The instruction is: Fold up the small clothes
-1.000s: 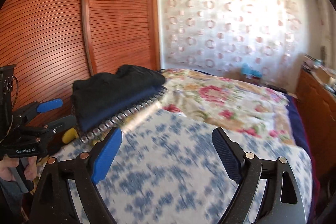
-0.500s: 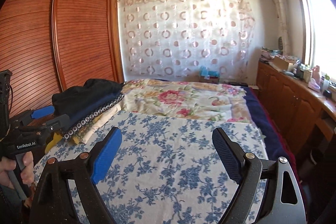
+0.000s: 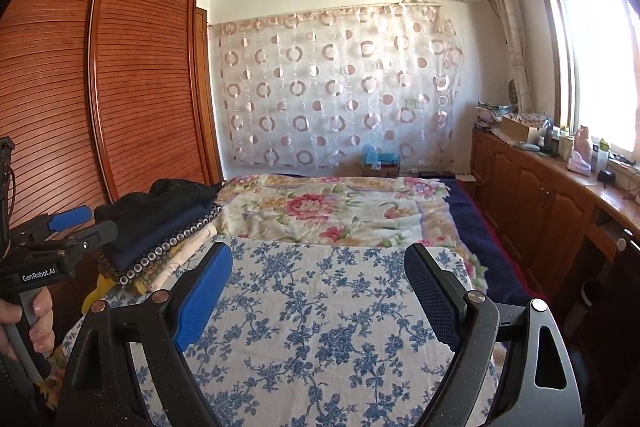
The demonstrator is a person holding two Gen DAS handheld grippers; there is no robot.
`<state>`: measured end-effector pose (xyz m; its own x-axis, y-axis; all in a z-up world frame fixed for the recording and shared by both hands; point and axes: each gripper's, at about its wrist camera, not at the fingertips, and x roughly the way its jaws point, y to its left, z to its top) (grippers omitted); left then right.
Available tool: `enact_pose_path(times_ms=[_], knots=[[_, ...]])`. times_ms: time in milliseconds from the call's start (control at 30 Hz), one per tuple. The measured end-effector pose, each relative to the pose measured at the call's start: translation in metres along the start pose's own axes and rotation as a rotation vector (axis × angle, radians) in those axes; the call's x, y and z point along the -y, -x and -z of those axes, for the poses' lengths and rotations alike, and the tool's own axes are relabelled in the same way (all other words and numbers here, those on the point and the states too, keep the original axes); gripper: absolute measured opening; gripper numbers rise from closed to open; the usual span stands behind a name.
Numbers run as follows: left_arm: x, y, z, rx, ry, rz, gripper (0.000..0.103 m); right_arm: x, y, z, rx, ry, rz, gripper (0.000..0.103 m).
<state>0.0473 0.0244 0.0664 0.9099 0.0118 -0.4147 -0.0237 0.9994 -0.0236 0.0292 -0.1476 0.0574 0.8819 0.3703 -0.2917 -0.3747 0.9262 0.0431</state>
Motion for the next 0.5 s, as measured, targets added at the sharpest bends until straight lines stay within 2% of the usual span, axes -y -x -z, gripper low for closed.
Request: enact_pose_path(times_ms=[500], knots=[[0.004,0.003,0.003,0.001,-0.007,-0.006,0.087,0.016,-0.009,-0.003,0.0,0.002,-0.005,0.089]])
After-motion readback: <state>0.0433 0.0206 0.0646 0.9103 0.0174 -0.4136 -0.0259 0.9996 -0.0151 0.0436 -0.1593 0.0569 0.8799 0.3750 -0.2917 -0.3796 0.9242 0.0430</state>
